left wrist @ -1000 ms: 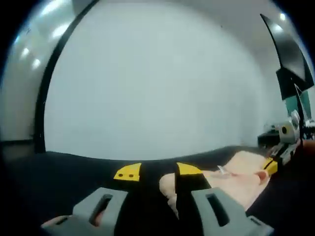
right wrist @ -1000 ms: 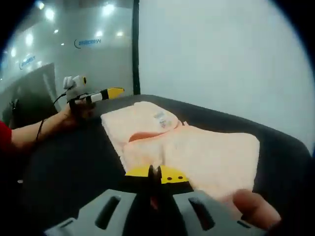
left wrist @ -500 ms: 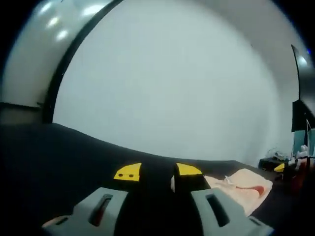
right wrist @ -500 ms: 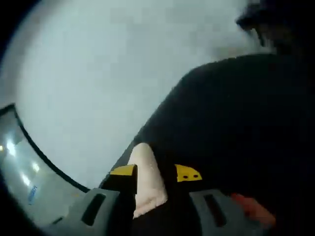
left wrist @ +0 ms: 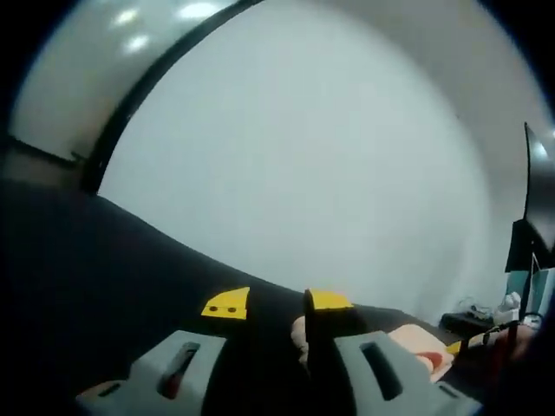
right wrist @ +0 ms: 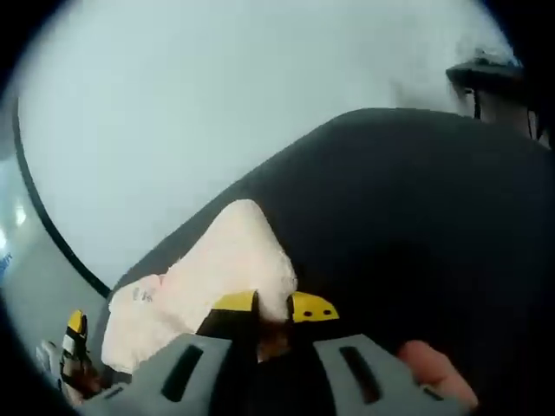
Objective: Fold the towel on the table until its edges align and the towel forms a compact rectangular stack.
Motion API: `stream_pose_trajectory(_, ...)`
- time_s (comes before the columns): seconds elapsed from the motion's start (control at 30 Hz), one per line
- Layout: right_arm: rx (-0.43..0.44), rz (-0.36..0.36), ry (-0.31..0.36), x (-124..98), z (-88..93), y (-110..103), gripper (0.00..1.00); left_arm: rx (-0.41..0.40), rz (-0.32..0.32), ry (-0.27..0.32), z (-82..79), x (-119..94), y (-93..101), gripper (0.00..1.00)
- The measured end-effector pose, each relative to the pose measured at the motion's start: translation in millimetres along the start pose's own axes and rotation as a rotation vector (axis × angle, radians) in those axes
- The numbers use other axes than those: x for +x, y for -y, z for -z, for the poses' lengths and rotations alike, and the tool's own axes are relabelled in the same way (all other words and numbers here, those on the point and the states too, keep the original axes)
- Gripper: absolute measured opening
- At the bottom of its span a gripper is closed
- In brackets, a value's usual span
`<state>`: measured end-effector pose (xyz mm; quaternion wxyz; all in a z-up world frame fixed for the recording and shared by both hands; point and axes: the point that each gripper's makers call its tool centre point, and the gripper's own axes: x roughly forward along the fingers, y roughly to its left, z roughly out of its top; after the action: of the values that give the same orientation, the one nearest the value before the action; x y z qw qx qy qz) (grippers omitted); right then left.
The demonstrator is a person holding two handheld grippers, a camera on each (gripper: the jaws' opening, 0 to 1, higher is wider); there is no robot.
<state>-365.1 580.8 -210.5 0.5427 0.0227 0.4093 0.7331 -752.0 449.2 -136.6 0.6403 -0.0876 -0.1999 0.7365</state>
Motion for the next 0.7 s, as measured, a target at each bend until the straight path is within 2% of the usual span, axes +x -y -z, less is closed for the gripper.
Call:
stream_pose_trajectory(0.07,-0.024,0.005,0.060,-5,-17.8,-1,0.06,-0.014,0.000,0.000,-0.4,1,-1.5,0.26)
stream_pose_trajectory(0.1,-0.030,-0.002,0.064,-7,-21.3,-4,0.05,-0.021,0.000,0.003,-2.0,1,-3.9,0.26)
stream_pose_trajectory(0.17,0.014,-0.028,0.107,-9,-31.1,-14,0.05,-0.027,0.001,0.010,-3.9,0,-3.9,0.24)
stream_pose_trajectory(0.2,0.001,-0.030,0.121,-10,-34.7,-18,0.05,-0.031,0.002,0.014,-4.7,0,-3.7,0.22)
stream_pose_trajectory(0.27,-0.055,-0.032,0.169,-13,-42.8,-29,0.05,-0.042,0.000,0.022,-6.8,0,-6.9,0.22)
stream_pose_trajectory(0.37,-0.160,-0.067,0.228,-18,-49.4,-61,0.06,-0.055,-0.002,0.020,-6.3,0,-6.4,0.22)
stream_pose_trajectory(0.43,-0.229,-0.091,0.252,-21,-48.4,-86,0.06,-0.065,-0.004,0.028,-7.5,-1,-6.5,0.22)
stream_pose_trajectory(0.53,-0.321,-0.125,0.271,-30,-37.7,-125,0.06,-0.069,-0.011,0.025,-6.1,1,-8.6,0.21)
stream_pose_trajectory(0.57,-0.327,-0.149,0.280,-32,-32.7,-140,0.06,-0.069,-0.015,0.023,-6.3,1,-10.5,0.21)
stream_pose_trajectory(0.7,-0.456,-0.220,0.298,-31,-1.4,-198,0.06,-0.079,-0.024,0.025,-4.8,-1,-12.9,0.21)
